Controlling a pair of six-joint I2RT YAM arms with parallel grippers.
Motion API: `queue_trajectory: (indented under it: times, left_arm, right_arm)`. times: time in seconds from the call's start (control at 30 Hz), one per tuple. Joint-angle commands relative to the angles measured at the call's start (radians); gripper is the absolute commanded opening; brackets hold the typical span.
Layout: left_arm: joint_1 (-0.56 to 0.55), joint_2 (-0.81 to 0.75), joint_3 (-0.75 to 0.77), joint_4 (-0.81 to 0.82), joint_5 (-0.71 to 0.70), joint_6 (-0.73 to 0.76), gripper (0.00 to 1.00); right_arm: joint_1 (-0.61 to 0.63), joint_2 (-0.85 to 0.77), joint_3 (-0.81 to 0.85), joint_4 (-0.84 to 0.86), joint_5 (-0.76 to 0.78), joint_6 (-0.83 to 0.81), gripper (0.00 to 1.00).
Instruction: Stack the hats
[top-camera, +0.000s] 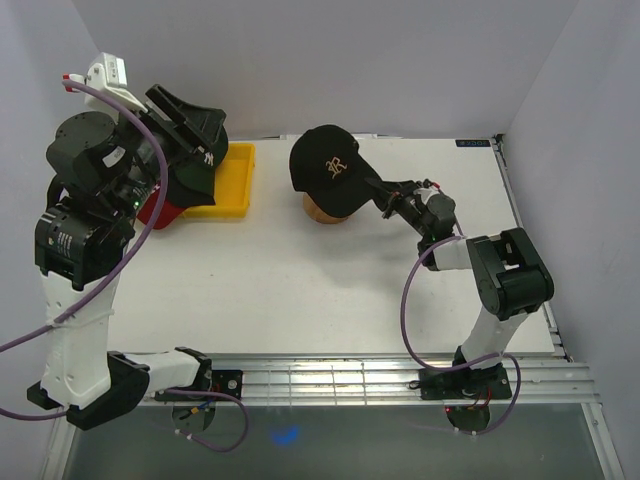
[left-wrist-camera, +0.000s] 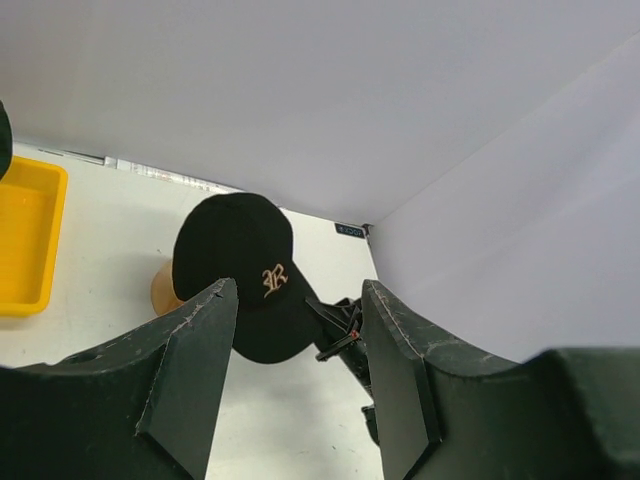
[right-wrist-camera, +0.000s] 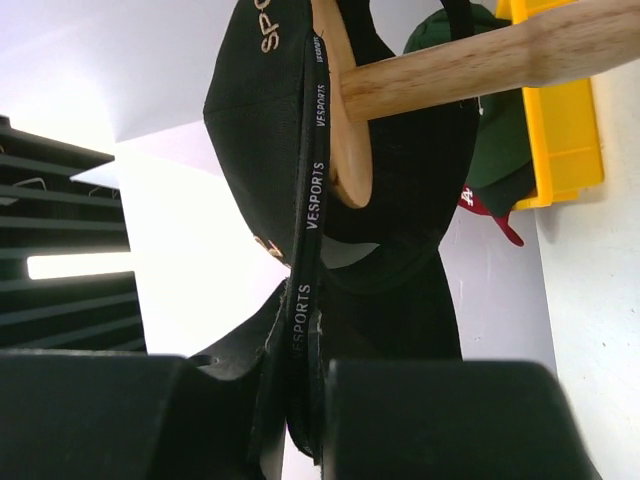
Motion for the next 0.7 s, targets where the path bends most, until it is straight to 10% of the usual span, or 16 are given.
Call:
queue_trajectory:
  times: [0.0, 0.17, 0.4, 0.67]
  left_arm:
    - [-0.003, -0.024, -0.015, -0.011, -0.015, 0.015, 0.63]
    - [-0.001, -0.03, -0.028, -0.013, -0.028, 0.023, 0.63]
    - [-0.003, -0.04, -0.054, -0.013, -0.041, 0.029, 0.63]
    - [-0.003, -0.054, -0.071, -0.013, -0.048, 0.036, 0.63]
  right_arm:
    - [-0.009, 0.006, -0.029, 0.104, -0.009, 0.062, 0.08]
    - [-0.028, 0.042, -0.015, 0.114, -0.038, 0.108, 0.11]
    - [-0.064, 0.016, 0.005, -0.008, -0.084, 0.054, 0.57]
    - [-0.136, -0.056, 0.025, -0.241, -0.131, -0.088, 0.73]
